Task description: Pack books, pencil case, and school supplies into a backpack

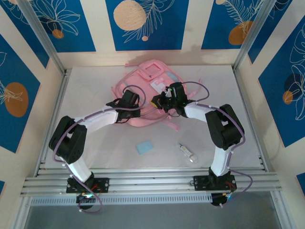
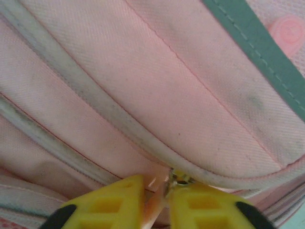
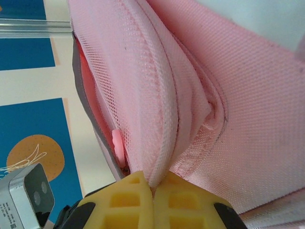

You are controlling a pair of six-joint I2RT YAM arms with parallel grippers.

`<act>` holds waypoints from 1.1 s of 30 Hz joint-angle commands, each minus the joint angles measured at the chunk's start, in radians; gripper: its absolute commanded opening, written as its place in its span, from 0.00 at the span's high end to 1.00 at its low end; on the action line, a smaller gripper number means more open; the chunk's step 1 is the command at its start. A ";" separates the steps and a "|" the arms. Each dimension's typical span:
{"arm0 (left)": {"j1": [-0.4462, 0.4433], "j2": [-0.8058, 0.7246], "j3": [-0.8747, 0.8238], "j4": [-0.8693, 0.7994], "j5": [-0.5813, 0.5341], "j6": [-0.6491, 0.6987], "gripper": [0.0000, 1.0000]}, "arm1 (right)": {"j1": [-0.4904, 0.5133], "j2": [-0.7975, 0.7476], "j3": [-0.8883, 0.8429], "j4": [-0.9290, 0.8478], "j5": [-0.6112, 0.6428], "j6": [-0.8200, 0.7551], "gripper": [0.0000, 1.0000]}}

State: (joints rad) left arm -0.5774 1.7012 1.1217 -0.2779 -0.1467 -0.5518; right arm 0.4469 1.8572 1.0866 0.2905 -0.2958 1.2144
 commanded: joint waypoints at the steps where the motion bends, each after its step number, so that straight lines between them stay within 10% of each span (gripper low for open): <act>1: 0.016 0.039 0.037 -0.009 0.015 0.040 0.88 | -0.008 0.009 0.033 0.012 -0.017 -0.030 1.00; 20: 0.131 -0.092 0.080 -0.258 0.062 0.430 1.00 | -0.123 -0.025 0.114 -0.274 -0.070 -0.341 1.00; 29: 0.002 -0.132 0.097 -0.250 0.340 0.377 1.00 | -0.193 0.098 0.381 -0.457 -0.089 -0.443 1.00; 33: -0.038 -0.109 0.141 -0.201 0.402 0.291 1.00 | -0.190 0.049 0.373 -0.496 -0.082 -0.428 0.71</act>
State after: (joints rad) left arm -0.5842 1.6295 1.2213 -0.4030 0.1356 -0.2031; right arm 0.2871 1.9453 1.4265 -0.1959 -0.4477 0.8215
